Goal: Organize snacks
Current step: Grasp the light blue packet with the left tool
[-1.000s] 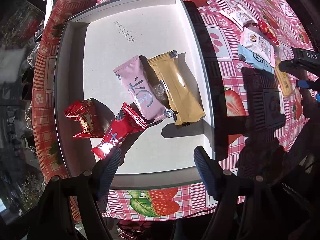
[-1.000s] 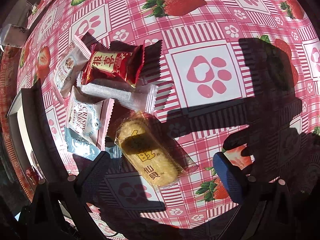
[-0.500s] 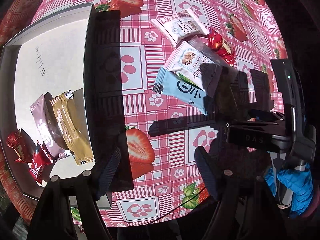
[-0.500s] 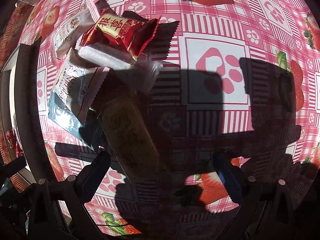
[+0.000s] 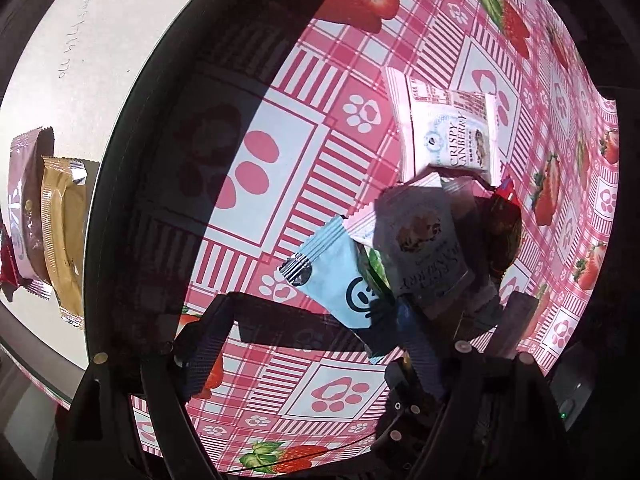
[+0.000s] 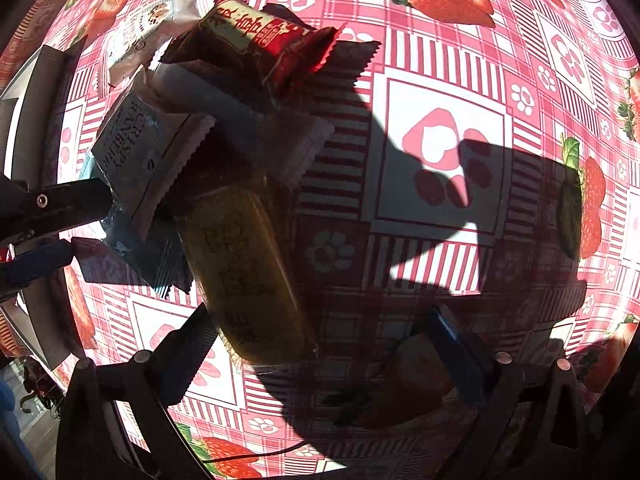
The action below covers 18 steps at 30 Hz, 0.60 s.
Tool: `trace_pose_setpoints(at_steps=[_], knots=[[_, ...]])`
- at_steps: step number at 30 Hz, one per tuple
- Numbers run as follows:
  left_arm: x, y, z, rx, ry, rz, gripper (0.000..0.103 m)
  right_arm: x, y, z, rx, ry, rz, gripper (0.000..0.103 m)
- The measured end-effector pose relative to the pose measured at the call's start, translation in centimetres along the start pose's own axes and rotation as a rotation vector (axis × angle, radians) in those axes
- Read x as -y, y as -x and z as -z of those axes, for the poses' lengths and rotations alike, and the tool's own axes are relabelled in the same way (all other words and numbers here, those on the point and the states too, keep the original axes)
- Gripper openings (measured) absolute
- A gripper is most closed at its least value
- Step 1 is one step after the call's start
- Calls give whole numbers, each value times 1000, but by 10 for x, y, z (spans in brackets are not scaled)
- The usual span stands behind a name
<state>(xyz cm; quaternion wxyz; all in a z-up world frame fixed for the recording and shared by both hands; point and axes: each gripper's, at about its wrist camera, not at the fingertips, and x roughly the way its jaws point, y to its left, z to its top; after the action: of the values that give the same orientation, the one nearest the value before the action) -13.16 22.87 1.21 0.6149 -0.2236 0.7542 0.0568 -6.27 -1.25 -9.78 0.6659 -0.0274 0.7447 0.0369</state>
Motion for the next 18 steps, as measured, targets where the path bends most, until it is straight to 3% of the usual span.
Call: trace_pose_setpoints(at_steps=[7,10,14,18], knots=[[35,-15,15,45,-166,-207,85,-4,-13,-24,-49,3,-1,103],[49,-18,25,97,-294,-276,85,-4,-15,-26,-43,6,-2,103],[60,-19,36,146,-455,-329,83,-5,-13,-25,-26,31,3,103],[35,-13,39,126,-399,-285,89,-3,-14,-27,-36,19,5,103]])
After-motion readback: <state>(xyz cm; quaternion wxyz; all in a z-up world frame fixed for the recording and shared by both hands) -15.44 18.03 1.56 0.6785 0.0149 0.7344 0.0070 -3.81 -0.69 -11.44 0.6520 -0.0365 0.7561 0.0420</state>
